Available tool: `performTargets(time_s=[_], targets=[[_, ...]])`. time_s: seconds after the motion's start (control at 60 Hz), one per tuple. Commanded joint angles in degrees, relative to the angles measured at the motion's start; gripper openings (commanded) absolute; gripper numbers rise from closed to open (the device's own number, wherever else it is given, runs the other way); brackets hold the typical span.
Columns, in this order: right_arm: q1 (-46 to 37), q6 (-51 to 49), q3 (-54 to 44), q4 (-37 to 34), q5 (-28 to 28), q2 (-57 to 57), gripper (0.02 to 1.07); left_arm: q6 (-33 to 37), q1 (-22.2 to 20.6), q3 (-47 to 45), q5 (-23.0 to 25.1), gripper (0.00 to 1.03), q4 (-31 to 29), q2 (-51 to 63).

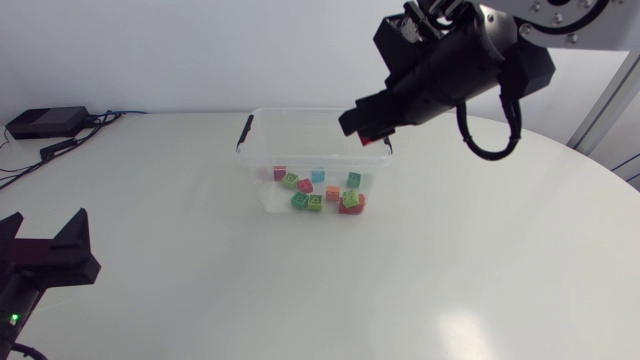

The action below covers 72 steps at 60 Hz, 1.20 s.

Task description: Pick up the duplo bricks and place them in the container

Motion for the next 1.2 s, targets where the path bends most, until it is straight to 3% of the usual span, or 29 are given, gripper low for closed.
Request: performTargets(time_s=[0.0,0.167,0.2,0.317,0.383,0.4,0.45,0.783,1.183], targets=[[-0.27,-1.40,1.55,4.18,0.88,2.70,0.39,0.04,0.46,-2.86,-0.13,0.99,2.86,-0.74],[0.52,-2.81,1.29,18.24,4.57,9.20,0.39,0.13,0.46,-5.41,-0.13,0.99,6.55,-0.74],[0.52,-3.69,1.64,24.66,6.15,14.65,0.39,0.57,0.46,-6.73,-0.13,0.99,8.13,-0.74],[0.52,-4.66,2.08,31.51,7.38,21.07,0.42,0.39,0.55,-7.96,-0.13,0.99,9.36,-0.74],[0.52,-4.66,2.26,32.83,7.73,23.18,0.54,0.48,0.55,-8.57,-0.13,0.99,10.06,-0.74],[0.61,-4.92,1.99,33.89,8.70,24.06,0.75,0.39,0.55,-8.66,-0.13,0.99,10.41,-0.74],[0.61,-4.92,1.73,34.15,9.32,24.32,1.04,0.22,0.55,-8.92,-0.13,0.99,11.12,-0.74],[-1.41,-13.80,-20.77,50.76,13.09,-1.69,1.03,1.27,1.16,-9.45,-0.05,0.99,12.70,-0.74],[-11.25,-17.93,-46.96,52.52,14.76,-34.30,1.02,1.98,0.46,-9.80,1.62,0.99,13.14,-0.74]])
